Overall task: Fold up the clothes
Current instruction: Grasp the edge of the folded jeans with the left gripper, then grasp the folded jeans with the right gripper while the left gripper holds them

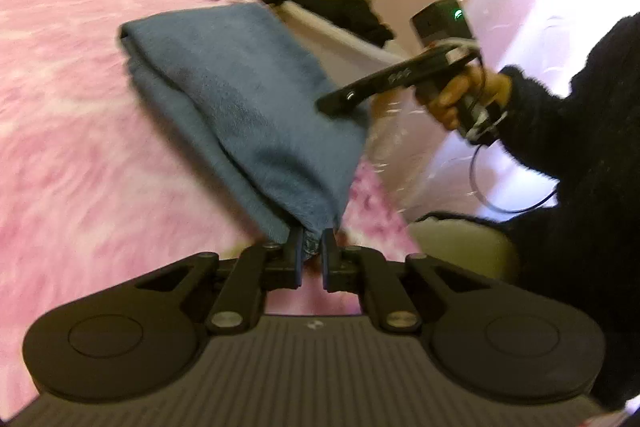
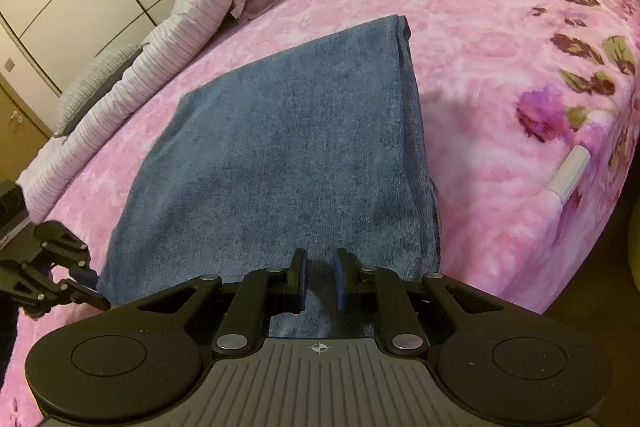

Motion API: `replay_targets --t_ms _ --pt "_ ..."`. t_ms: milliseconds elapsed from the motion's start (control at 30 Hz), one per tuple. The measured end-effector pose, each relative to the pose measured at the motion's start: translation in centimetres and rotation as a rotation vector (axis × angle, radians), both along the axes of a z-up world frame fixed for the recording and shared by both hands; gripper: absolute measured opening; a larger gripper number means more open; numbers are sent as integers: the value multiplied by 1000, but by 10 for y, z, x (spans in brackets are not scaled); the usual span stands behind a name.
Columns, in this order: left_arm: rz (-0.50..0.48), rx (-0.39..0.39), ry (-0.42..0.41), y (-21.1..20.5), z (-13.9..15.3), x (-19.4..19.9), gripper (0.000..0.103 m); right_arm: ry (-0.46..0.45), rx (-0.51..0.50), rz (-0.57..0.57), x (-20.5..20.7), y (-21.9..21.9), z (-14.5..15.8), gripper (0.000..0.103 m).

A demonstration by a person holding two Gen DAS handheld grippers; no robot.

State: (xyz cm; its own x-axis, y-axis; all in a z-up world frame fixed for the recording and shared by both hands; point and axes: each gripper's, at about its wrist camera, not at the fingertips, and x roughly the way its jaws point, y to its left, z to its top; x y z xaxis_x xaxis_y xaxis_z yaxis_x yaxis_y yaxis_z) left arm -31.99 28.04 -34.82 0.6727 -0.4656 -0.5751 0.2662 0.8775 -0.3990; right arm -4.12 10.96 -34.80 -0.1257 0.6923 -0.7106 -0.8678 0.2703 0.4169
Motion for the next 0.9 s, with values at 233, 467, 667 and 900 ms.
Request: replay_targets --t_ms 233,467,667,900 --pt "183 -210 -69 7 -14 -5 15 -8 9 -11 -1 -2 -2 15" --pt "149 -177 -51 13 -5 -9 6 -7 -6 10 3 4 0 14" --pt "170 -86 78 25 -30 13 9 -88 -22 22 -1 13 -5 0" --pt "515 -297 50 2 -37 -31 12 -71 17 13 1 3 -7 0"
